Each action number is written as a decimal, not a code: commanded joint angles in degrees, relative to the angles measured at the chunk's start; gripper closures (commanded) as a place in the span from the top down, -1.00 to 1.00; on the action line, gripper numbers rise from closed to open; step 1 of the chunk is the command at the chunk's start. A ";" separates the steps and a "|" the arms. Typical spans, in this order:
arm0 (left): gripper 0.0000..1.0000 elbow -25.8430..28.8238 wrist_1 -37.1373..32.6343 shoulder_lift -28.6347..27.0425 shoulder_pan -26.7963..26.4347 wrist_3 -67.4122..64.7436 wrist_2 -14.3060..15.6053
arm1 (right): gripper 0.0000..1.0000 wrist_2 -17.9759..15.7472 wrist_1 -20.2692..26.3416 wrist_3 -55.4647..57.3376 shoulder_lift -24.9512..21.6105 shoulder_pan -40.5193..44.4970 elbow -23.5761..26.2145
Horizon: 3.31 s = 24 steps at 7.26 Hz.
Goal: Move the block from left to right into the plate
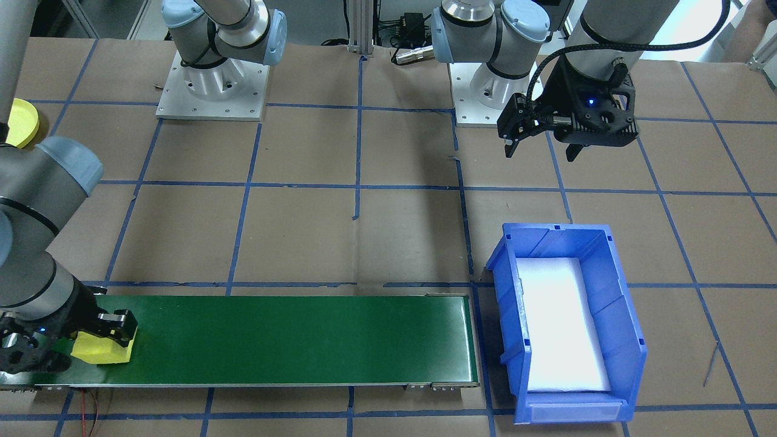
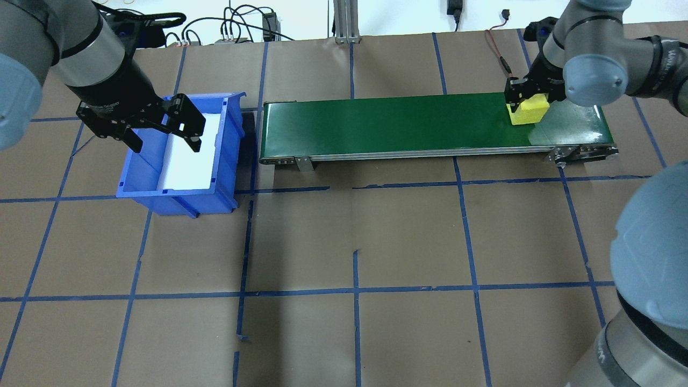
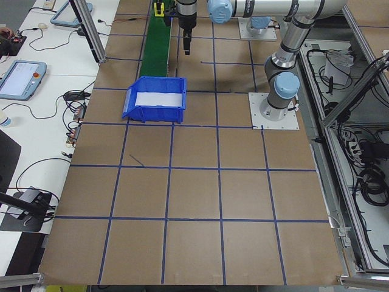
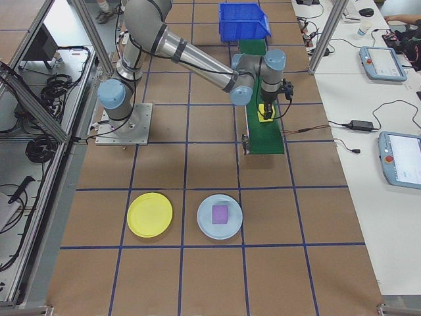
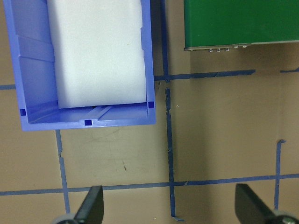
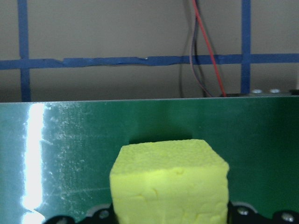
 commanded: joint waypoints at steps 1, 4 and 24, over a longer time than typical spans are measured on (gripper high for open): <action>1.00 -0.02 -0.05 0.00 0.03 0.00 0.00 | -0.58 -0.02 0.71 -5.60 -2.89 -10.73 -0.18; 1.00 -0.02 0.03 0.00 0.03 0.00 0.00 | -0.56 -4.50 12.25 -22.35 -7.63 -28.71 2.27; 1.00 -0.02 0.12 0.00 0.03 0.09 -0.18 | 1.00 -1.07 37.58 -32.39 -26.50 -34.92 -1.76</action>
